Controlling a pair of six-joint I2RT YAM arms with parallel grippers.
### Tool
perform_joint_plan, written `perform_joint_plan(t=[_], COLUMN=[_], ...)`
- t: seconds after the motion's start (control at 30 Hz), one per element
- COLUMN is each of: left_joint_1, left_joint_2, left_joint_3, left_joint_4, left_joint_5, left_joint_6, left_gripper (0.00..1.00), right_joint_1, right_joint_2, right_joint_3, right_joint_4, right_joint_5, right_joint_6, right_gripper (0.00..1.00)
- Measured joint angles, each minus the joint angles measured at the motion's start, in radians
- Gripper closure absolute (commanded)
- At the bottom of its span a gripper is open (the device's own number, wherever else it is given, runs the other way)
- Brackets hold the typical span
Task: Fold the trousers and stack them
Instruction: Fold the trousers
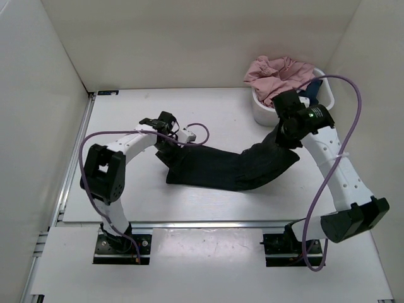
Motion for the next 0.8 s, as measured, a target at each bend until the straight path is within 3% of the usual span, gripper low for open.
perform_joint_plan(t=[0.33, 0.43, 0.63, 0.8], left_joint_1=[0.009, 0.028, 0.058, 0.115], left_joint_2=[0.135, 0.117, -0.003, 0.0], left_joint_3=[0.055, 0.055, 0.028, -0.064], left_joint_4=[0.045, 0.056, 0.073, 0.113], left_joint_5=[-0.096, -0.104, -0.12, -0.13], left_joint_6=[-0.051, -0.056, -0.057, -0.058], left_gripper=[0.2, 0.14, 0.15, 0.18], right_joint_1=[0.195, 0.234, 0.225, 0.302], right_joint_2=[0.281, 0.318, 0.35, 0.469], right_joint_3=[0.323, 0.342, 0.426, 0.565], right_joint_4=[-0.063, -0.053, -0.086, -0.083], right_joint_5=[0.014, 0.016, 0.006, 0.012], right_joint_6=[-0.074, -0.083, -0.097, -0.095], right_gripper=[1.0, 1.0, 1.0, 1.0])
